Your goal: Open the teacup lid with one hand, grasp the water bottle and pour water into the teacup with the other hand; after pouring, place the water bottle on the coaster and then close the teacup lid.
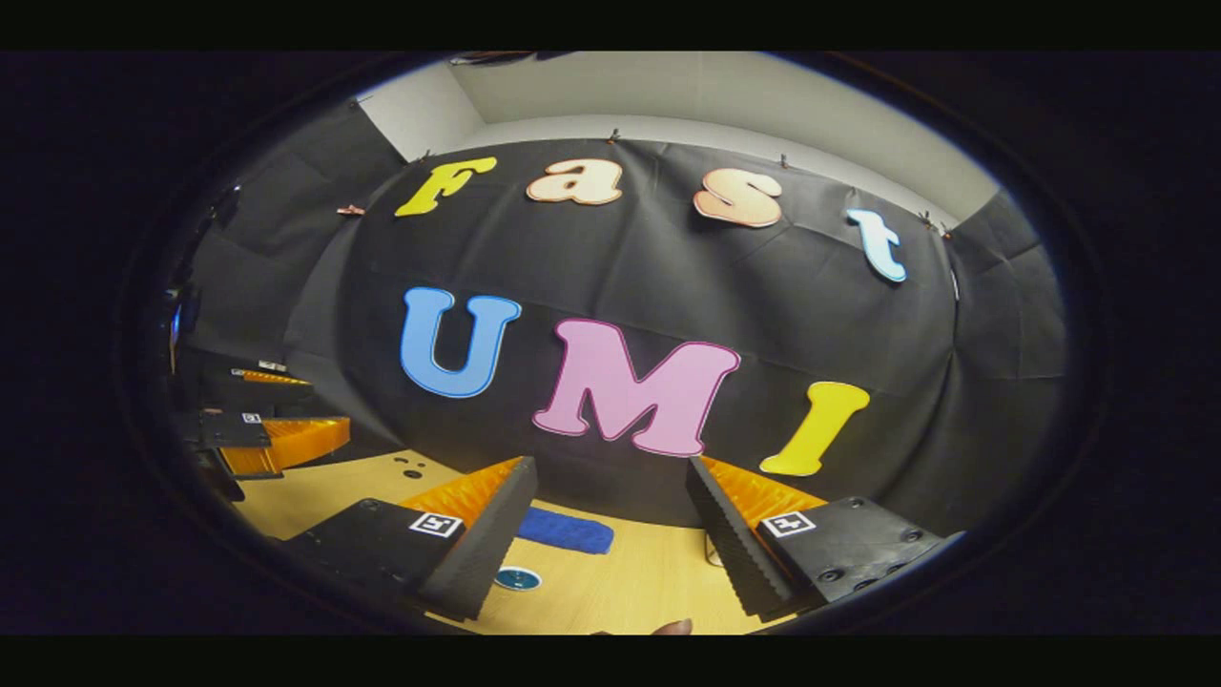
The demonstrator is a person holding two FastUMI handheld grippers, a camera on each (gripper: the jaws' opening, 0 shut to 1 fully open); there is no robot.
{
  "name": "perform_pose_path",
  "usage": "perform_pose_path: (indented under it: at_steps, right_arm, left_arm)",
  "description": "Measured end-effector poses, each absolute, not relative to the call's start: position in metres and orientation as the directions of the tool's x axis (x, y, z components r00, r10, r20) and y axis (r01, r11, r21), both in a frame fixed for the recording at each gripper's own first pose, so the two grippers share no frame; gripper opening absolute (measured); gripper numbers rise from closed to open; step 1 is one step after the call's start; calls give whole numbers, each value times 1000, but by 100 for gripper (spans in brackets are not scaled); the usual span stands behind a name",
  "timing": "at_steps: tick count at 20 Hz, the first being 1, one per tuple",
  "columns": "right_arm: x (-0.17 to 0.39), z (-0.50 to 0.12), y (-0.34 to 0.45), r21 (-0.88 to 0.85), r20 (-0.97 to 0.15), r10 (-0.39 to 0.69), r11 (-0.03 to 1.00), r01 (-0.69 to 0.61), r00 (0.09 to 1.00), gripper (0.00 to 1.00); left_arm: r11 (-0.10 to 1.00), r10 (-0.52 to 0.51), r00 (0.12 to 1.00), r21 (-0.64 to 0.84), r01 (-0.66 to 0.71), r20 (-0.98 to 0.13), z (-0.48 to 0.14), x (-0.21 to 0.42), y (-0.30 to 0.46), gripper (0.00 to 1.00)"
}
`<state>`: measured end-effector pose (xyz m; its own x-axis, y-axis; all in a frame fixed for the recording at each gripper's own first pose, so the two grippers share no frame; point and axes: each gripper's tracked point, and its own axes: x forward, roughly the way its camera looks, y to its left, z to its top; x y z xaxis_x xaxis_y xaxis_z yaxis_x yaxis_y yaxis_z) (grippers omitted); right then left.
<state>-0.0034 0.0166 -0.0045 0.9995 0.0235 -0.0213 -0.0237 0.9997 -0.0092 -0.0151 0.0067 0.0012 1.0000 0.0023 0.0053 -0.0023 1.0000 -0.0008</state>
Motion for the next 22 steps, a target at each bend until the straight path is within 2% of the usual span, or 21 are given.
perform_pose_path:
  at_steps: [6,9,18,19,22]
  right_arm:
    - [7,-29,39,41,-42,80,996,-79,996,98]
    - [14,-61,51,48,-73,105,994,-102,992,98]
    - [34,-208,89,113,-181,160,984,-141,971,98]
    - [39,-223,92,111,-185,158,984,-139,970,98]
    - [49,-265,101,111,-202,170,982,-150,964,98]
  left_arm:
    - [1000,11,1000,-18,-11,-26,-20,-16,9,95]
    - [1000,-1,998,-25,-1,-70,-54,-14,3,95]
    - [999,-36,985,0,37,-167,-187,7,-8,95]
    - [999,-32,985,3,33,-170,-202,9,-8,98]
    - [1000,-20,984,13,22,-175,-234,15,-9,95]
